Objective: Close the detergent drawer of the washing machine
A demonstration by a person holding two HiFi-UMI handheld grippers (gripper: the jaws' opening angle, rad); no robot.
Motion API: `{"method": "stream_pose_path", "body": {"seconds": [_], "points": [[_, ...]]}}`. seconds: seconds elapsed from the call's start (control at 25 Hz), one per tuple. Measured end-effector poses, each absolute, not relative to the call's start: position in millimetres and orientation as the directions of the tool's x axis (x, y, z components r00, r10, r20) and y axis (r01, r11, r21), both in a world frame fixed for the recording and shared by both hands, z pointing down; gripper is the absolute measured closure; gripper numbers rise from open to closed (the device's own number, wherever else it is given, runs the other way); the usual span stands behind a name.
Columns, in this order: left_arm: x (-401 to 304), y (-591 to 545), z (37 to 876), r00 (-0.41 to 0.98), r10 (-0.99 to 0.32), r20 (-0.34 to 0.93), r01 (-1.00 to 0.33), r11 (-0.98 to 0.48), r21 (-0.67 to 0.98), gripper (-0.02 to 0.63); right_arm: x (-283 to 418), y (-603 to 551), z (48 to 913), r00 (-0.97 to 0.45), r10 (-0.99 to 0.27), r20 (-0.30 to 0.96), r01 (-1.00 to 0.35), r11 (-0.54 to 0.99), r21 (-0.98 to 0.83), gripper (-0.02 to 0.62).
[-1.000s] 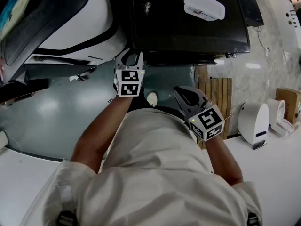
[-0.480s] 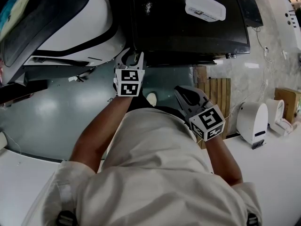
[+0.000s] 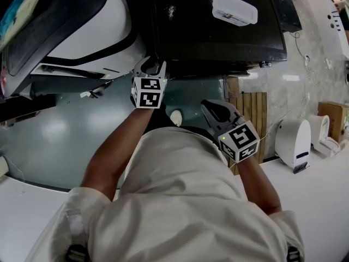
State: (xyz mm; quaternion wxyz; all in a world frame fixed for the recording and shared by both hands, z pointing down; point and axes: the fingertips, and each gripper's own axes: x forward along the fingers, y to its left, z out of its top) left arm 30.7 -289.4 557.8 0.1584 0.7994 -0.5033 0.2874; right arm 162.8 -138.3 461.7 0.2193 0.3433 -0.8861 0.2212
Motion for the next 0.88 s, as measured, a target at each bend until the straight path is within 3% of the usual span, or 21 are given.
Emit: {"method": "stream_pose_path", "body": {"seconds": [0.44, 0.88], "points": [[36, -272, 548, 0.358, -0.712, 0.604, -0.898, -0.440, 0.014, 0.448, 171, -112, 454, -0.654, -0.550, 0.519, -0.725, 0.651, -0.224, 0.577], [48, -235, 508, 0.427, -0.726, 0.540, -0.883, -0.462, 0.077, 0.574, 178, -93, 445, -0.654, -0.585, 0.480, -0.734, 0.645, -0.214, 0.577]]}}
